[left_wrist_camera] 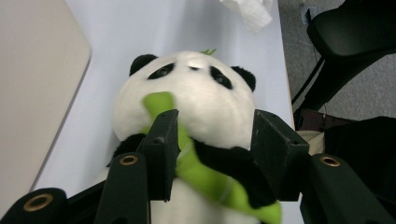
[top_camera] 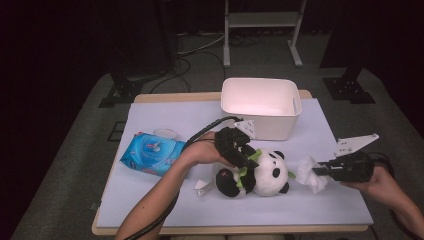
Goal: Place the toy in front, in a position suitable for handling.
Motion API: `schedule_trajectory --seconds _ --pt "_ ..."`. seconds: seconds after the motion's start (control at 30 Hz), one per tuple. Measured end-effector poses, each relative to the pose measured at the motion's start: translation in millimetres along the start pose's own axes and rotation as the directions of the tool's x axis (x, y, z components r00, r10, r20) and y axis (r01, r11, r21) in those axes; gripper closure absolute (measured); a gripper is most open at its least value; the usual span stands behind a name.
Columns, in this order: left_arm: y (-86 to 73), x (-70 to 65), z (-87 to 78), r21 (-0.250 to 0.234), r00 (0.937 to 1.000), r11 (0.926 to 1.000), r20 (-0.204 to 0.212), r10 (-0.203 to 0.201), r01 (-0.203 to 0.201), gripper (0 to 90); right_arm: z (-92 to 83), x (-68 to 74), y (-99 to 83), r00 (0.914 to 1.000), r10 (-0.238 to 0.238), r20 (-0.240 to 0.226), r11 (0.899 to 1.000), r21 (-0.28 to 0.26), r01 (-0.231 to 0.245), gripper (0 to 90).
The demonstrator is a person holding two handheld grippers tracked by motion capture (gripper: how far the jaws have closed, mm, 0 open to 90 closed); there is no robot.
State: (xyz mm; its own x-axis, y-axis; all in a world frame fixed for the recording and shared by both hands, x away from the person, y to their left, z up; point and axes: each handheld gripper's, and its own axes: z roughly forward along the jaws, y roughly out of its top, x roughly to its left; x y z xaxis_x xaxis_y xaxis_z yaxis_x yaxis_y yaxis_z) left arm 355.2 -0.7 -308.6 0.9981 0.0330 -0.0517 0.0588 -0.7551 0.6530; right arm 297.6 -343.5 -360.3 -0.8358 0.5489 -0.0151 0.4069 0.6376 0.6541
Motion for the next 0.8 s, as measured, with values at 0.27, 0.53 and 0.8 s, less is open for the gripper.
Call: schedule_trajectory --seconds 0.27,0.53,0.8 --pt "0.2 0.7 -7.2 -0.001 0.9999 1.0 -0.016 -0.002 0.002 48.0 9.0 -20.9 -52.4 0.9917 0.116 0.055 0.986 0.113 -0.122 71.9" --pt "0.3 0.4 -7.5 0.003 0.9998 1.0 -0.019 -0.001 0.001 44.7 3.3 -22.9 -62.6 0.9869 0.155 0.044 0.981 0.112 -0.159 63.0" --pt "-4.7 0.9 -14.4 -0.011 0.9994 0.9998 -0.03 -0.019 0.019 42.0 -0.4 -20.1 -49.2 0.9903 0.133 0.039 0.986 0.091 -0.137 60.6"
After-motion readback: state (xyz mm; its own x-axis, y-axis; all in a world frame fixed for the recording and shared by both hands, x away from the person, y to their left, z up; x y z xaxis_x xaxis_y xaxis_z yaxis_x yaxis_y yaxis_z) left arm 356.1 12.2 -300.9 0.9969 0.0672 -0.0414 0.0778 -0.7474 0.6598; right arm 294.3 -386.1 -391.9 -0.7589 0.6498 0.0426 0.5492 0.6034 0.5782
